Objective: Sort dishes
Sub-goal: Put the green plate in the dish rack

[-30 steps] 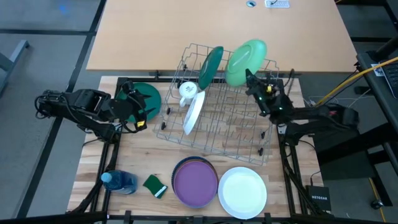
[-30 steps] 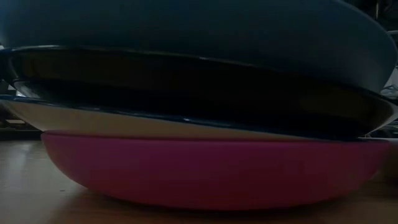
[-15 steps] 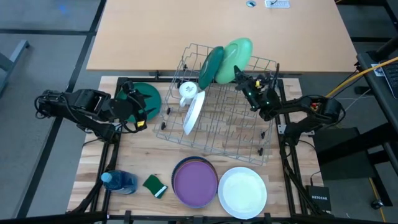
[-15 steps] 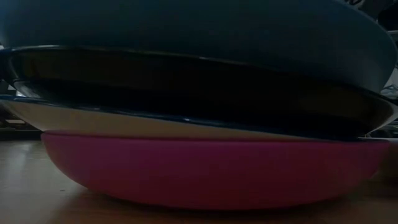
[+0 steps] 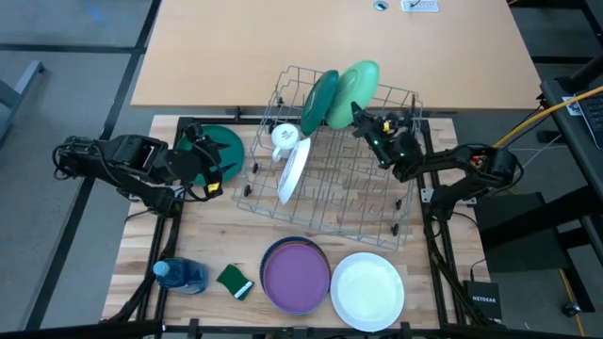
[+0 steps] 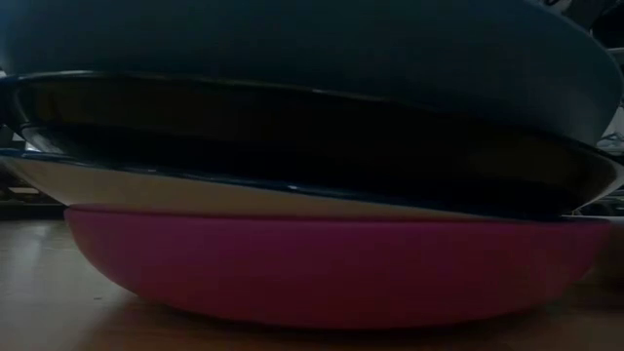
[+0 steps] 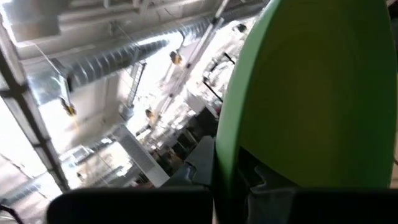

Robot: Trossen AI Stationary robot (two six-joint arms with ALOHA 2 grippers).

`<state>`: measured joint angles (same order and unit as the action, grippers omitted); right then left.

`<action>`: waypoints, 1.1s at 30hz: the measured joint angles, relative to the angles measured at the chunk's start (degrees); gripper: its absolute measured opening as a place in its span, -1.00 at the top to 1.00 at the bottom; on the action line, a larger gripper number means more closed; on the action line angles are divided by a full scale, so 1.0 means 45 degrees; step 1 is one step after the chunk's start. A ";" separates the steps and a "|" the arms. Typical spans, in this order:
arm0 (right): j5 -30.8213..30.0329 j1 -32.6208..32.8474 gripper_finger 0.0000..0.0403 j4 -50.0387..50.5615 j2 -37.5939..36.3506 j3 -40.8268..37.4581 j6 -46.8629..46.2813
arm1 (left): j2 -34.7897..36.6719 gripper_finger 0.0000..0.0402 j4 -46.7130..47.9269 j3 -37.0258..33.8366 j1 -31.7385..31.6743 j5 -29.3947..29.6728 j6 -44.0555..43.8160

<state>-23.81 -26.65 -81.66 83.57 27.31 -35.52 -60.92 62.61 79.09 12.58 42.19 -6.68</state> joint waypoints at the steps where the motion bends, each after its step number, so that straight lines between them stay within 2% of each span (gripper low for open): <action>1: -0.0097 0.0000 0.94 0.0174 0.0000 0.0000 -0.0003 | 0.0000 -0.09 0.0002 0.0000 0.0004 0.0000 0.0000; 8: -0.0163 0.0000 0.94 0.0361 0.0000 0.0000 0.0099 | 0.0003 -0.09 0.0005 0.0000 0.0003 0.0001 0.0004; 18: -0.0156 0.0010 0.87 0.3200 -0.0010 0.0005 0.0235 | 0.0000 -0.09 0.0005 0.0000 0.0004 0.0000 0.0005; 29: -0.0133 0.0010 0.83 0.3478 -0.0010 0.0005 0.0523 | -0.0001 -0.09 0.0007 0.0000 0.0001 0.0000 0.0005; 33: -0.0146 0.0000 0.71 0.3515 -0.0010 0.0005 0.1229 | -0.0001 -0.09 0.0005 0.0000 0.0004 0.0000 0.0005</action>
<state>-24.46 -26.65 -65.85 83.53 27.33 -29.99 -60.93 62.63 79.09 12.60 42.19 -6.66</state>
